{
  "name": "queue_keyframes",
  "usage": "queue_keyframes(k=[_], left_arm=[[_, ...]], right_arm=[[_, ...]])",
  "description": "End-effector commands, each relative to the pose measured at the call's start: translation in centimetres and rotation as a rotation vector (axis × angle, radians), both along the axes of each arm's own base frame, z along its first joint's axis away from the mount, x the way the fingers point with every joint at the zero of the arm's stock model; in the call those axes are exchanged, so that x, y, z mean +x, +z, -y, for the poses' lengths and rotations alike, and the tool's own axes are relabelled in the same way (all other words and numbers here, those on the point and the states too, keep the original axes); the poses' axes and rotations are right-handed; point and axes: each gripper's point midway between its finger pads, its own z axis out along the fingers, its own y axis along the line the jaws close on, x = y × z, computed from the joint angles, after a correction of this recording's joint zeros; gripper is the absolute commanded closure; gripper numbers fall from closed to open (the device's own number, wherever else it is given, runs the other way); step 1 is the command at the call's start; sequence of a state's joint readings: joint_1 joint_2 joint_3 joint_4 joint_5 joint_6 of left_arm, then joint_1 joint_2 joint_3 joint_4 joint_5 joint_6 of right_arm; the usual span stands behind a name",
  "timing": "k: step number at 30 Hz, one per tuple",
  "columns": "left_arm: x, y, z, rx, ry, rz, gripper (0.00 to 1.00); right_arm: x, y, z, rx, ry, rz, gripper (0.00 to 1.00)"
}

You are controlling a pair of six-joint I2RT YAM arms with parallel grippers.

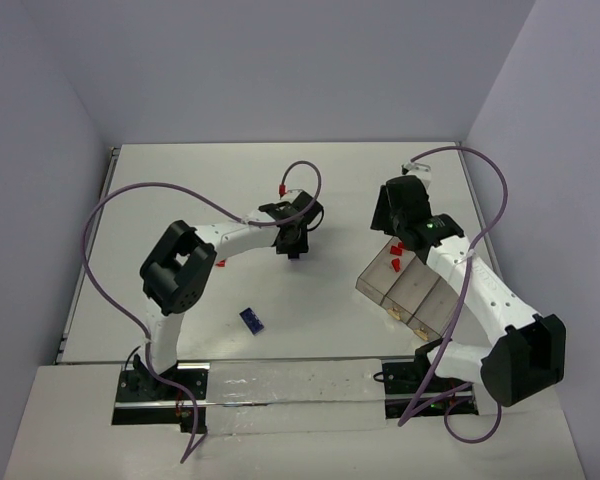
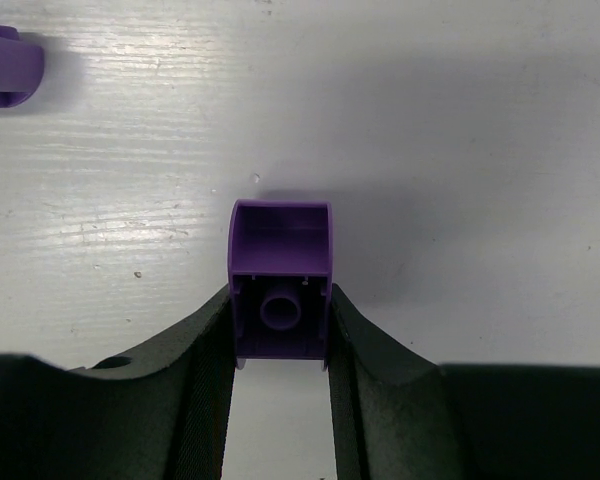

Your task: Sort the legos into containers by color

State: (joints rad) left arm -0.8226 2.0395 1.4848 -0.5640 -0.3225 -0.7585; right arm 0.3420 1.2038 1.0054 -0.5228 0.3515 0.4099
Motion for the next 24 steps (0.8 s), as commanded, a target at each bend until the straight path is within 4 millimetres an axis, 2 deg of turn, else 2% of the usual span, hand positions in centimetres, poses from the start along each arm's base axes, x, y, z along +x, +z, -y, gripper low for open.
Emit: queue_keyframes(k=[1,2,3,6,9,11,13,15,18,20,22,24], left_arm=[[-0.1,0.2,0.8,-0.008,0.029,-0.003,0.4],[-0.1,0.2,0.9,-0.012,0.025,-0.004,0.32],[-0.1,0.4,0.9,-0.011,0.022,-0.001,0.21],[0.0,1.4,0.8,-0.013,0.01,0.013,0.09],[0.3,3.9,0.7,-0.017,0.0,0.049,0.07],[0.6,7.0,0.3,-0.037,-0.002,0.098,0.08],[1.1,8.9,-0.7,-0.044,0.005,0.129,0.08],[1.7,10.6,-2.3,-0.08,0.036,0.144,0.08],[2.5,12.6,-5.9,-0.13,0.104,0.166,0.09],[3.2,13.1,-8.6,-0.119,0.167,0.183,0.09],[3.7,12.9,-11.7,-0.082,0.241,0.191,0.09],[4.0,13.2,-13.8,-0.075,0.291,0.194,0.08]], right_arm=[[-0.3,0.7,0.7,0.0,-0.016,0.025,0.35],[-0.4,0.5,0.7,-0.001,-0.015,0.022,0.35],[-0.4,0.6,0.6,0.001,-0.012,0.022,0.35],[-0.4,0.6,0.5,0.003,-0.006,0.02,0.34],[-0.3,0.7,0.0,0.022,0.013,0.022,0.34],[-0.2,0.6,-0.6,0.036,0.029,0.02,0.34],[-0.2,0.5,-1.4,0.052,0.055,0.017,0.34],[-0.1,0.2,-2.6,0.065,0.083,0.009,0.34],[-0.2,-0.6,-5.4,0.074,0.146,-0.02,0.34],[-0.1,-0.9,-7.5,0.075,0.192,-0.031,0.34],[-0.3,-1.8,-10.6,0.076,0.254,-0.056,0.34],[-0.2,-2.0,-13.3,0.086,0.309,-0.071,0.3]])
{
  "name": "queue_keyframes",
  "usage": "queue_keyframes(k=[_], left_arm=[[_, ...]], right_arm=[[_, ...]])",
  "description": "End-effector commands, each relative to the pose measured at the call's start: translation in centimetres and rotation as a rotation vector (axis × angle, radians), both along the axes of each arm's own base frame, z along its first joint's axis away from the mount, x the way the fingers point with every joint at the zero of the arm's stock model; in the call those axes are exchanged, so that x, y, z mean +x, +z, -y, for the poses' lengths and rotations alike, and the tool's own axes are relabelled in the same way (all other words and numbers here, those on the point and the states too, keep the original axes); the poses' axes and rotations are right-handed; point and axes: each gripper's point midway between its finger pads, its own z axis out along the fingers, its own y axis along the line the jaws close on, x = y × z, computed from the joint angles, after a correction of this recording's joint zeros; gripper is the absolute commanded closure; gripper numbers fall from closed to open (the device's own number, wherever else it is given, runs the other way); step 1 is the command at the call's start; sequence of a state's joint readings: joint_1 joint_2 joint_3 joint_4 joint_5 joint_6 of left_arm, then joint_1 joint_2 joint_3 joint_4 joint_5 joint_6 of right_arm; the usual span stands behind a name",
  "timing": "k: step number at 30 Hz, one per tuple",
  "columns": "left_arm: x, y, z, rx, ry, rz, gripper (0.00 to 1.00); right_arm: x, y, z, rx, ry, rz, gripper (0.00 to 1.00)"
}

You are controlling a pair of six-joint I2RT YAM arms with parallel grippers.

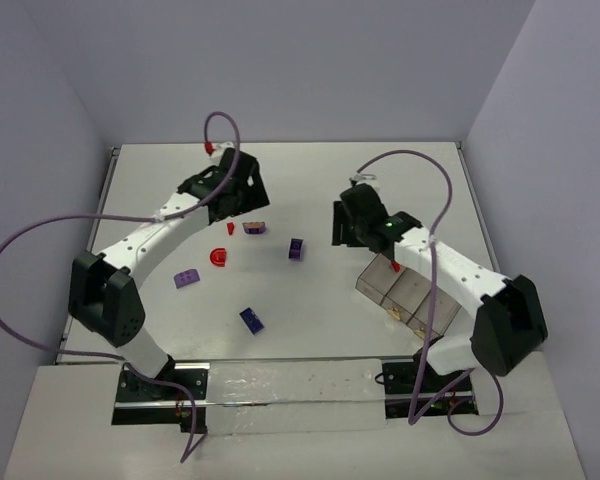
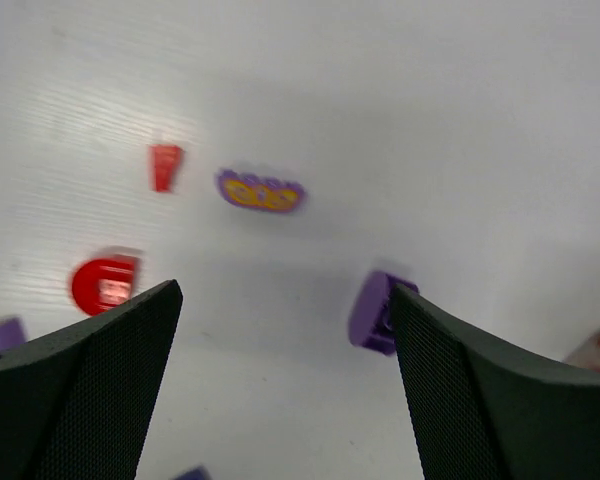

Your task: Sort the legos into containers by color

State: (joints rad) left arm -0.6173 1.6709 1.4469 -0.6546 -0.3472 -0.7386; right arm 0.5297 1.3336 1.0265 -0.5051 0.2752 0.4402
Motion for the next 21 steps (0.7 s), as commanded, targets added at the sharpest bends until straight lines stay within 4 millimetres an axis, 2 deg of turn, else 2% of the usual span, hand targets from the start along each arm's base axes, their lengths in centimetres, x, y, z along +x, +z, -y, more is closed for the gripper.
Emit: queue_keyframes(k=[1,2,5,7,11,12,14,16,21], left_arm=[[0.2,-0.4,-5.3,0.046,0.114,-0.013,0.08],[0.1,-0.3,-5.8,0.048,0.124,-0.01,0.08],[-0.1,-0.2,-7.5,0.088,0.159,-0.002,0.08],[-0.5,-0.2,-8.1,0.105,0.17,-0.004,0.08],[-1.0,-0.2,-8.5,0.1,0.172,0.0,0.08],[-1.2,-0.4,-8.4,0.098,0.17,-0.004,0.08],[-1.4,-0.6,-8.4,0.095,0.165,-0.008,0.08],[-1.5,-0.8,-8.5,0.096,0.163,-0.011,0.08],[-1.7,-0.8,-8.7,0.1,0.163,-0.006,0.08]], right_arm=[[0.8,0.5,-7.2,0.062,0.119,0.005,0.27],[0.5,-0.6,-8.6,0.05,0.144,-0.024,0.25],[0.9,-0.5,-12.6,0.057,0.189,-0.021,0.18],[1.1,-0.9,-14.3,0.068,0.2,-0.025,0.15],[2.2,-3.4,-16.5,0.057,0.183,-0.062,0.13],[2.7,-3.0,-16.9,0.065,0.169,-0.054,0.13],[3.4,-4.6,-16.5,0.007,0.128,-0.076,0.13],[4.0,-4.7,-16.4,-0.016,0.1,-0.073,0.13],[4.3,-5.8,-15.6,-0.067,0.065,-0.073,0.13]])
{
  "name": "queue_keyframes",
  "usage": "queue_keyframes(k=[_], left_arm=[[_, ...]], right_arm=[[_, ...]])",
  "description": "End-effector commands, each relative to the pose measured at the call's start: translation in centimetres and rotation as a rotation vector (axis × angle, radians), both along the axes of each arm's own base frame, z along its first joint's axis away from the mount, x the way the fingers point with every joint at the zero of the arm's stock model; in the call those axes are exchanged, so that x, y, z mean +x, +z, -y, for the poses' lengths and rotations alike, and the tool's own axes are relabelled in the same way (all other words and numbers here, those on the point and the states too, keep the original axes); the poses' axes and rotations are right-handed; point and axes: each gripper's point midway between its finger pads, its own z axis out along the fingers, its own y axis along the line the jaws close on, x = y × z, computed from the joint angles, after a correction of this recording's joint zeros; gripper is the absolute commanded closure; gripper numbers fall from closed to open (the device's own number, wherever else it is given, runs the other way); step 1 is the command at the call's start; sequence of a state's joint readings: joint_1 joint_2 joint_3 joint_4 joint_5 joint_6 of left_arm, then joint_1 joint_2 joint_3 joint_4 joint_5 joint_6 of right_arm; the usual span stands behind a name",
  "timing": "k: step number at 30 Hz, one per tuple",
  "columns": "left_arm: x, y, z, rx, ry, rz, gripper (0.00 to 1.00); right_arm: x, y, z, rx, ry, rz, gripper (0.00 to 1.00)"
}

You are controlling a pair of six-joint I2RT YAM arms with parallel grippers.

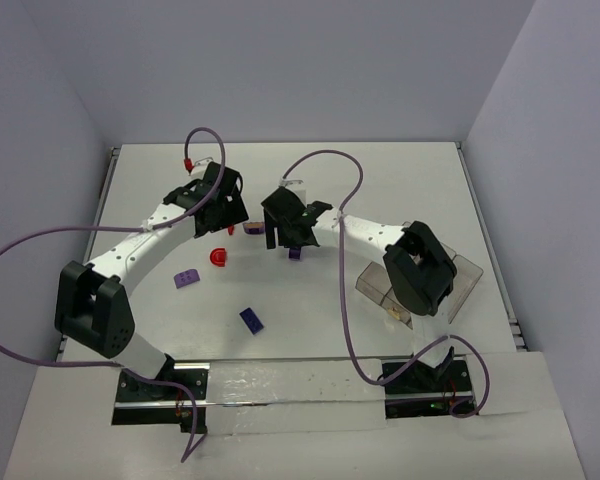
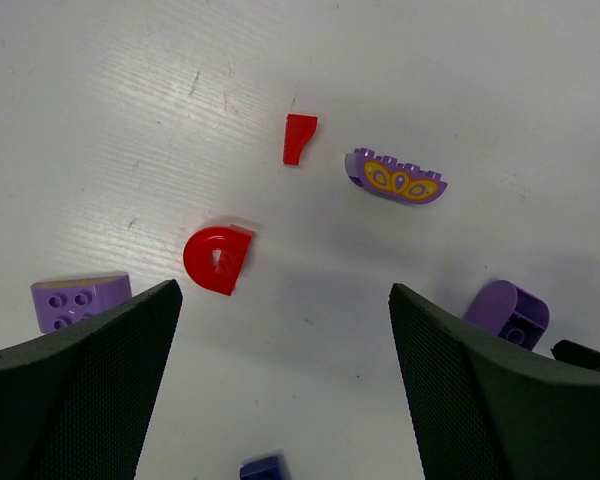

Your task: Sort the legos into containers by color

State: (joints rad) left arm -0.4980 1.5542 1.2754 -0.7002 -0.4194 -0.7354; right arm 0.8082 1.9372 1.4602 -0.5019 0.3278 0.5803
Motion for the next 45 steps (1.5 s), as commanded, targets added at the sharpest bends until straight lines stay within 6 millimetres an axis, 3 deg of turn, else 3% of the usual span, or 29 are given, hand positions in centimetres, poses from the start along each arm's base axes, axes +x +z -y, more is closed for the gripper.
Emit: queue_keyframes(k=[1,9,18,22,24,26,28,31,35,36,37,38,40,45], left_arm=[[0.1,1.4,-0.5,0.002,0.0,0.049,0.08],[0.2,1.5,-0.5,-0.002,-0.003,0.052,0.08],[0.2,1.7,-0.7,0.005,-0.003,0.057,0.08],[0.1,1.5,-0.7,0.004,-0.002,0.055,0.08],[0.1,1.4,-0.8,0.004,-0.001,0.053,0.08],[0.1,1.4,-0.9,0.008,0.002,0.054,0.08],[0.1,1.4,-1.0,0.009,0.002,0.055,0.08],[0.2,1.8,-0.9,0.002,-0.01,0.06,0.08],[0.4,2.5,-1.2,0.02,-0.016,0.075,0.08],[0.4,2.7,-1.2,0.021,-0.018,0.079,0.08],[0.5,2.8,-1.3,0.02,-0.016,0.081,0.08],[0.4,3.0,-1.3,0.02,-0.018,0.083,0.08],[0.6,3.3,-0.9,0.004,-0.041,0.09,0.08],[0.7,3.3,-0.4,-0.01,-0.059,0.088,0.08]], right_arm=[[1.2,1.0,1.1,-0.04,-0.08,0.052,0.13],[0.8,-0.8,1.5,-0.069,-0.084,0.028,0.14],[0.7,-2.2,1.0,-0.071,-0.072,0.004,0.36],[0.6,-2.1,1.1,-0.069,-0.074,0.004,0.53],[0.6,-1.4,1.5,-0.067,-0.086,0.024,0.8],[0.6,-0.1,1.9,-0.053,-0.09,0.048,0.91],[0.8,2.8,2.5,-0.007,-0.09,0.093,0.92],[0.7,5.3,5.7,0.01,-0.117,0.139,0.92],[0.7,7.6,12.6,0.009,-0.23,0.186,0.93],[-0.3,7.8,14.5,0.022,-0.252,0.188,0.93],[-0.1,9.0,15.8,0.042,-0.285,0.214,0.93],[-1.2,7.6,17.8,0.013,-0.316,0.185,0.93],[-2.6,8.1,22.7,-0.01,-0.421,0.208,0.93],[-6.0,8.3,30.1,-0.033,-0.6,0.225,0.92]])
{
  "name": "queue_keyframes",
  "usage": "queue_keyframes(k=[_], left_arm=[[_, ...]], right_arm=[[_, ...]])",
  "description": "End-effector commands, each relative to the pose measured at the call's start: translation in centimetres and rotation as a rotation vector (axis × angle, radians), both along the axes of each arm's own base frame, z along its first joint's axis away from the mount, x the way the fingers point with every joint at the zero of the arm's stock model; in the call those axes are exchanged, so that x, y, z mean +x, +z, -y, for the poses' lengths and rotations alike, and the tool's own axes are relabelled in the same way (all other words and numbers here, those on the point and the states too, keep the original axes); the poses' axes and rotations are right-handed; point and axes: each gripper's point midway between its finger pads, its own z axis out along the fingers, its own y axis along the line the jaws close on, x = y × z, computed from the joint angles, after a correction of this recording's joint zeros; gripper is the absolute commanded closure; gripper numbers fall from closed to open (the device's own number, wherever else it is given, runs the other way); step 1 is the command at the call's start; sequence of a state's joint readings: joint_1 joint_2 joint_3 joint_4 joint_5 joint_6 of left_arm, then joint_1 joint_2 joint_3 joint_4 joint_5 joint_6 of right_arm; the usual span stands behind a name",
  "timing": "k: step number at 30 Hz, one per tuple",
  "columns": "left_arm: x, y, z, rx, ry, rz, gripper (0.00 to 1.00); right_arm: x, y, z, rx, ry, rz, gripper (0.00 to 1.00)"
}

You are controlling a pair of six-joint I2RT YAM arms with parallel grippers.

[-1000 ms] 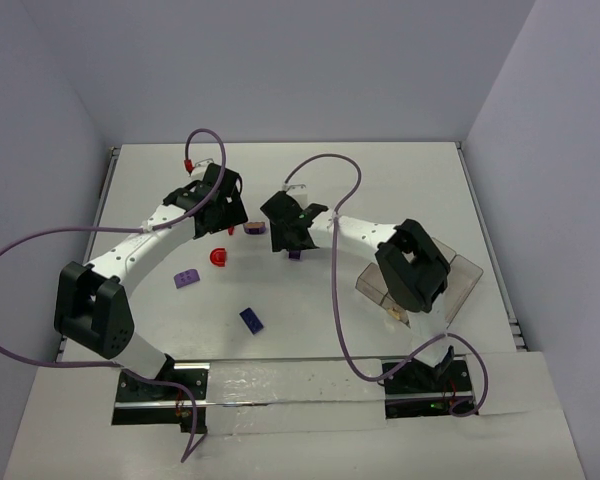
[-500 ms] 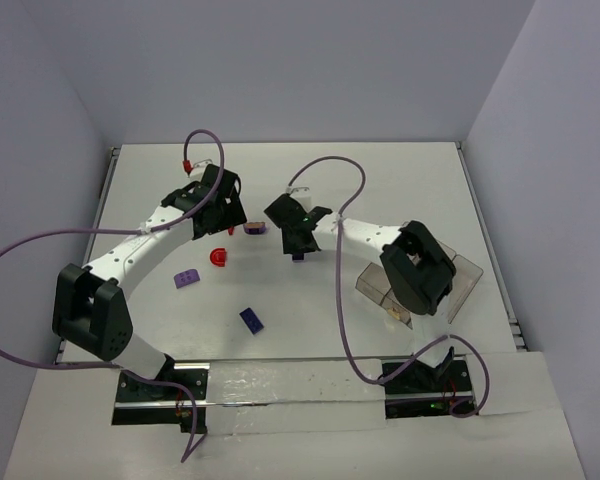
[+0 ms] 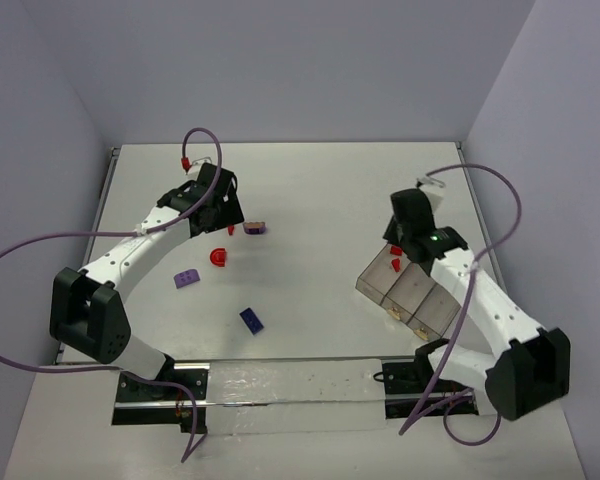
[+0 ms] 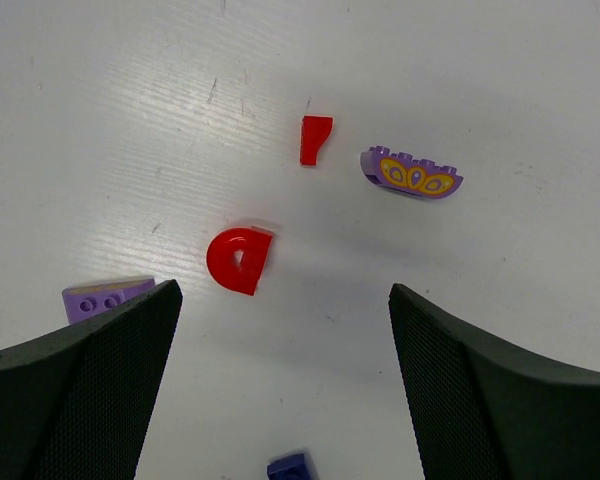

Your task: Sort the legos into containers by color

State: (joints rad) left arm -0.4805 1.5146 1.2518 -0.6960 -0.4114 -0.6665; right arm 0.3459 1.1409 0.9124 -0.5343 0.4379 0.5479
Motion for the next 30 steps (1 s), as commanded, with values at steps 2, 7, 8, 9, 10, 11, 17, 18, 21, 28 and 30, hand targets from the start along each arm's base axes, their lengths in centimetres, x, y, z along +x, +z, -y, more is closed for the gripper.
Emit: queue_keyframes(k=[2,7,8,9,10,11,17,18,21,28,30], left_arm=[[1.2,2.7,0.7,-0.045,-0.025,0.082,0.08],[1.3,2.5,0.6,-0.031,-0.025,0.073,0.08],[1.3,2.6,0.6,-0.032,-0.025,0.075,0.08],[1.3,2.6,0.7,-0.036,-0.025,0.078,0.08],[1.3,2.7,0.7,-0.041,-0.024,0.08,0.08],[1.2,2.7,0.7,-0.046,-0.024,0.082,0.08],[1.1,2.8,0.8,-0.055,-0.025,0.08,0.08],[1.1,2.7,0.8,-0.053,-0.024,0.078,0.08],[1.1,2.9,0.7,-0.051,-0.021,0.084,0.08],[1.0,3.3,0.5,-0.045,-0.015,0.091,0.08],[0.9,3.2,0.4,-0.041,-0.014,0.089,0.08]], right_arm=[[-3.5,-0.4,7.0,-0.046,-0.175,-0.005,0.92],[-4.1,-1.7,10.4,-0.023,-0.266,-0.045,0.92],[-4.0,-1.9,10.9,-0.018,-0.28,-0.044,0.91],[-3.9,-2.2,11.3,-0.015,-0.292,-0.045,0.9],[-3.6,-2.4,11.3,-0.014,-0.293,-0.048,0.89],[-3.4,-2.7,11.4,-0.013,-0.296,-0.05,0.87],[-2.0,-3.9,11.2,0.007,-0.28,-0.07,0.68],[-1.9,-4.1,11.1,0.007,-0.278,-0.075,0.65],[-1.7,-4.5,11.2,0.003,-0.278,-0.084,0.44],[-0.8,-2.5,10.2,0.027,-0.221,-0.032,0.33],[-0.4,-1.3,9.2,0.025,-0.18,-0.007,0.33]])
